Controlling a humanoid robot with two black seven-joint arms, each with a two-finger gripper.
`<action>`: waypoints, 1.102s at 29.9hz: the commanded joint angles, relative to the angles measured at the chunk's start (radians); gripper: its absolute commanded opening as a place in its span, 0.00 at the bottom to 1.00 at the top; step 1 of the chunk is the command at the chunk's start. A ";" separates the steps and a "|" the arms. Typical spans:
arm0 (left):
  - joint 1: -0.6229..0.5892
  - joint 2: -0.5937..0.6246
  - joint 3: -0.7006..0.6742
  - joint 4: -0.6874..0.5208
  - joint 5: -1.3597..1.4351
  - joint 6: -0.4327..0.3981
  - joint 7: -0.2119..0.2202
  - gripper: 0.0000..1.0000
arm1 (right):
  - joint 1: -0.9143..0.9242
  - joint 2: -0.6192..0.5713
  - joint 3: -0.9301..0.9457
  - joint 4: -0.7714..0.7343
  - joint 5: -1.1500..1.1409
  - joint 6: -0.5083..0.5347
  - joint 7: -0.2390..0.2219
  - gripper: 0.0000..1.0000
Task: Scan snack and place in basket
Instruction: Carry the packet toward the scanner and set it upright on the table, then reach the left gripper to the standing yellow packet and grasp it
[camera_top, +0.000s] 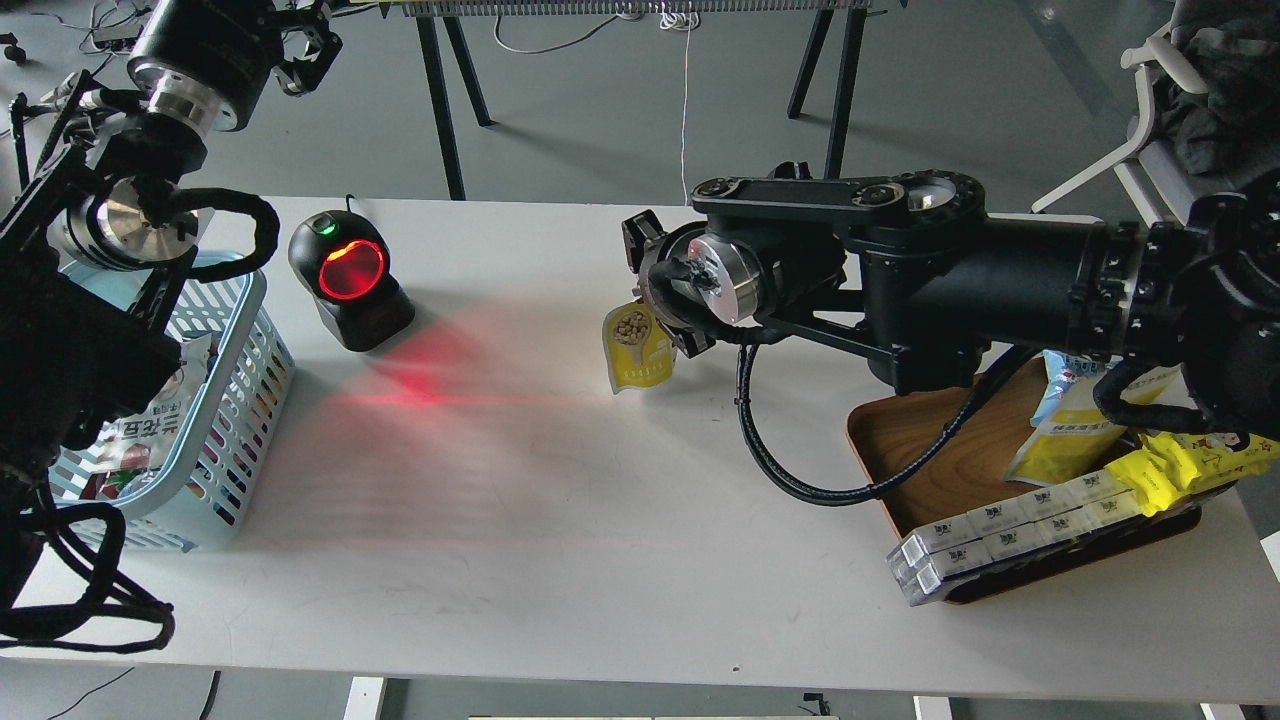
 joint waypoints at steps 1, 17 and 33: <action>0.000 0.002 0.000 0.000 0.000 0.000 0.000 1.00 | 0.008 0.000 -0.001 0.001 0.000 0.000 0.000 0.61; -0.043 0.021 0.004 0.000 0.008 0.000 0.023 1.00 | 0.146 -0.216 0.095 0.079 -0.007 0.000 0.000 0.98; -0.229 0.357 0.319 -0.411 0.312 -0.014 0.038 1.00 | -0.068 -0.711 0.432 -0.018 -0.036 0.310 0.062 0.97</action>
